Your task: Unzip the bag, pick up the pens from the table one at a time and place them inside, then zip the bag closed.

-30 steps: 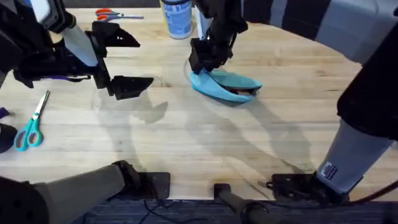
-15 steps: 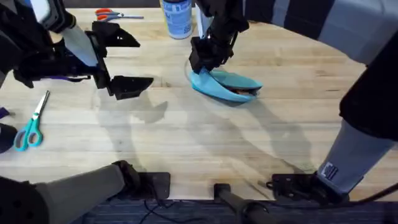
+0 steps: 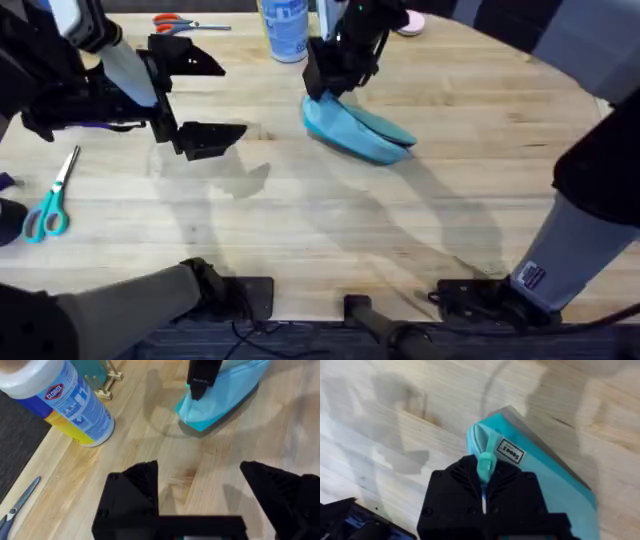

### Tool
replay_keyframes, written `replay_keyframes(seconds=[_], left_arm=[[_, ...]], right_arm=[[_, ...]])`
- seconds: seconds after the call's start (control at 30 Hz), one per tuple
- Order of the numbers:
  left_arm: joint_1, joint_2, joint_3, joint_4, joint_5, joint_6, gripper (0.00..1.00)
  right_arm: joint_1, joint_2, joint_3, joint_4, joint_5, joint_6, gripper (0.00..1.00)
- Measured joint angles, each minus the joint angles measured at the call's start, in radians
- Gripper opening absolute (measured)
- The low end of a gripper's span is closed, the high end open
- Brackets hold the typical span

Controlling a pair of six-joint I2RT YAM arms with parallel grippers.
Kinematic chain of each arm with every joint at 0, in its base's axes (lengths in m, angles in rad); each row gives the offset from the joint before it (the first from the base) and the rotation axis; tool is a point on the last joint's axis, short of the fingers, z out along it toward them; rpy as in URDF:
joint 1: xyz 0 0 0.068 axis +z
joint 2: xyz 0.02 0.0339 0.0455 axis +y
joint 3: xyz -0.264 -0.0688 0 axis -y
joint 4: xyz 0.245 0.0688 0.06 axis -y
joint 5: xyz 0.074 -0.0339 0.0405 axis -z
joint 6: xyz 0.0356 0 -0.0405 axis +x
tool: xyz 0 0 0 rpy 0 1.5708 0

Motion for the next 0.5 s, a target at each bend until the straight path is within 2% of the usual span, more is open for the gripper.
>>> replay_keyframes(seconds=[0.17, 0.5], left_arm=[[0.0, 0.0, 0.0, 0.0, 0.0, 0.0, 0.993], [0.0, 0.0, 0.0, 0.0, 0.0, 0.0, 0.993]], right_arm=[[0.0, -0.004, 0.039, -0.003, -0.001, 0.0, 0.03], [0.0, -0.008, 0.041, -0.014, -0.002, 0.0, 0.03]])
